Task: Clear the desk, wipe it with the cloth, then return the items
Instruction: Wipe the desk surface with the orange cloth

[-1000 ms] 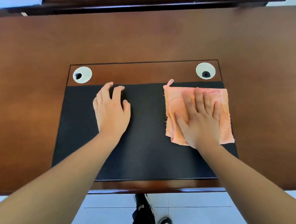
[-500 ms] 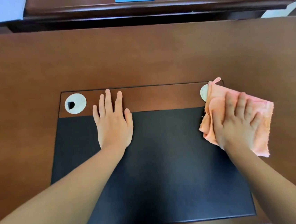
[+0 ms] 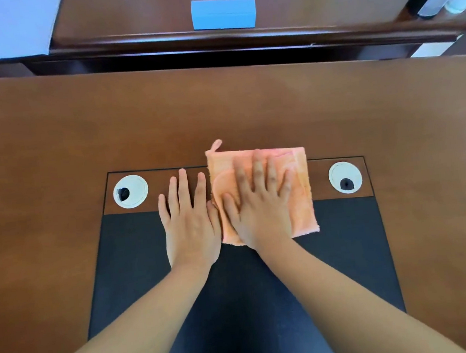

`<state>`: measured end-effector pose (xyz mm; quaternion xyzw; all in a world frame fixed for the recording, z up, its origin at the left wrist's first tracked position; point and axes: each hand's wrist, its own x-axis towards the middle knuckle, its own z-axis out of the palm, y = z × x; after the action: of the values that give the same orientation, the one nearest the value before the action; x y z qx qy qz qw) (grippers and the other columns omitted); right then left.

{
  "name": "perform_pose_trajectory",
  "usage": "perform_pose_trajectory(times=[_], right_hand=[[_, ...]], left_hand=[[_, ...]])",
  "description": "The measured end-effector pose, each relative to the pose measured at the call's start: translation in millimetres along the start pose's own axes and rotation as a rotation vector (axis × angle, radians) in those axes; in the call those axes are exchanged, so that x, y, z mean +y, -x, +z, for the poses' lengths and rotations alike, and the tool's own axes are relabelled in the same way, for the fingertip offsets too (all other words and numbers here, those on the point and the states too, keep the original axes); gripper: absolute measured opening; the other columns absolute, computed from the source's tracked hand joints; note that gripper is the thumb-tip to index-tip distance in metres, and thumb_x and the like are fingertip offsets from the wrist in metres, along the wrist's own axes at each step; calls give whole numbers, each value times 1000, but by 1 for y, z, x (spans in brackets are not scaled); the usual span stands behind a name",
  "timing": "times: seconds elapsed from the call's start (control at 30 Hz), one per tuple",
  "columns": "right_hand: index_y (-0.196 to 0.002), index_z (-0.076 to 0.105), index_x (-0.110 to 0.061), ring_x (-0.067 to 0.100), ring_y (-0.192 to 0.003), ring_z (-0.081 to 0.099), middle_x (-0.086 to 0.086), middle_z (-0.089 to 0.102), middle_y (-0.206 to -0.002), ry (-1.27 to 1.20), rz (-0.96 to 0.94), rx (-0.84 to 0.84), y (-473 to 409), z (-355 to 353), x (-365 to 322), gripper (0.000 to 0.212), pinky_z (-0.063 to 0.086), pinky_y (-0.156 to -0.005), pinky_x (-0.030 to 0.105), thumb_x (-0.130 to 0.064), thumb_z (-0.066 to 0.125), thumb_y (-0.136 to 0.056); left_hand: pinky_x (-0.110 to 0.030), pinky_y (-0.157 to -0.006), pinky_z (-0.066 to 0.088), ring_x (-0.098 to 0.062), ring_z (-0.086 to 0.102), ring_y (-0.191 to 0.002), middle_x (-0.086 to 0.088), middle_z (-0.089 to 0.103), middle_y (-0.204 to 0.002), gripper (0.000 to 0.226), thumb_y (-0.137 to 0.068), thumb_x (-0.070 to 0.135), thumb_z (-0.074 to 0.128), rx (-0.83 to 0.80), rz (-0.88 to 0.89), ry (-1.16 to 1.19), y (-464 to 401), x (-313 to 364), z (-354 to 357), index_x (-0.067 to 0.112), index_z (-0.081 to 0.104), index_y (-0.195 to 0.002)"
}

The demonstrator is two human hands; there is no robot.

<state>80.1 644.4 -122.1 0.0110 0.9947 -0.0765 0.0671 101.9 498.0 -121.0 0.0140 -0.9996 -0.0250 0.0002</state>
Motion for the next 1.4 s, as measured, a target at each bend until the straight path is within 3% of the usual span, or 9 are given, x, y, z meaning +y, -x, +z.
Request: perform_pose_trajectory(times=[0.13, 0.27, 0.33, 0.57, 0.7, 0.8, 1.07, 1.27, 1.4], right_hand=[[-169, 7, -38, 28, -165, -5, 1, -5, -179, -37, -78, 12, -6, 0, 13, 74, -9, -129, 59, -69, 19, -103], [-169, 6, -40, 23, -165, -7, -3, -7, -178, -47, -50, 18, -11, -6, 49, 74, -8, -130, 55, -70, 20, -103], [-169, 4, -41, 22, -165, -8, -3, -8, -178, -49, -2, 26, -14, -12, 73, 74, -8, -130, 54, -69, 21, -102], [-168, 5, -42, 19, -164, -8, -6, -6, -178, -58, 135, 48, -27, -31, 153, 76, -7, -131, 51, -71, 18, -100], [-167, -5, -44, 17, -164, -11, -9, -11, -178, -43, 235, 27, -43, -40, 205, 76, -6, -130, 55, -74, 9, -99], [-168, 1, -40, 19, -164, -7, -7, -7, -178, -62, 339, 56, -59, -46, 229, 78, -3, -130, 58, -72, 9, -98], [-170, 4, -27, 36, -163, 3, 13, 1, -178, 12, 426, 79, -74, -46, 205, 77, 4, -127, 66, -62, 10, -102], [-170, 14, -17, 43, -162, 9, 22, 10, -175, 75, 280, 60, -94, -39, 157, 77, 7, -125, 71, -56, 25, -104], [-170, 9, -16, 45, -162, 6, 22, 8, -175, 96, 182, 46, -114, -32, 105, 77, 5, -125, 70, -59, 19, -106]], left_hand=[[-53, -129, 18, -28, 15, -161, -9, 19, -174, 56, -108, 32, 21, 0, -4, 53, 0, -2, -4, 25, 29, -163], [-48, -116, 35, -29, 45, -140, -6, 49, -151, 39, -101, 21, 51, 136, -83, 227, -17, -3, -8, 22, 60, -139], [-46, -109, 39, -30, 51, -128, -5, 54, -137, 31, -96, 18, 55, 181, -95, 273, -38, -2, -13, 19, 64, -126], [-48, -129, 16, -28, 22, -158, -8, 25, -172, 50, -107, 30, 44, 117, -90, 219, -122, 19, -18, 27, 42, -157], [-49, -131, 5, -25, 4, -163, -5, 6, -177, 58, -111, 40, 29, 9, -180, 167, -147, 23, -7, 28, 21, -167], [-49, -131, 5, -25, 4, -163, -4, 7, -177, 60, -110, 42, 25, 26, -191, 149, -147, 25, 2, 28, 19, -167], [-53, -130, 10, -27, 8, -162, -6, 12, -176, 60, -108, 41, 27, 36, -204, 115, -150, 27, 3, 26, 23, -166], [-53, -131, 10, -27, 9, -162, -6, 13, -175, 62, -106, 42, 25, 47, -208, 117, -151, 26, 5, 26, 24, -166], [-53, -131, 10, -27, 8, -162, -6, 14, -175, 61, -106, 41, 26, 48, -209, 113, -151, 27, 3, 26, 25, -166]])
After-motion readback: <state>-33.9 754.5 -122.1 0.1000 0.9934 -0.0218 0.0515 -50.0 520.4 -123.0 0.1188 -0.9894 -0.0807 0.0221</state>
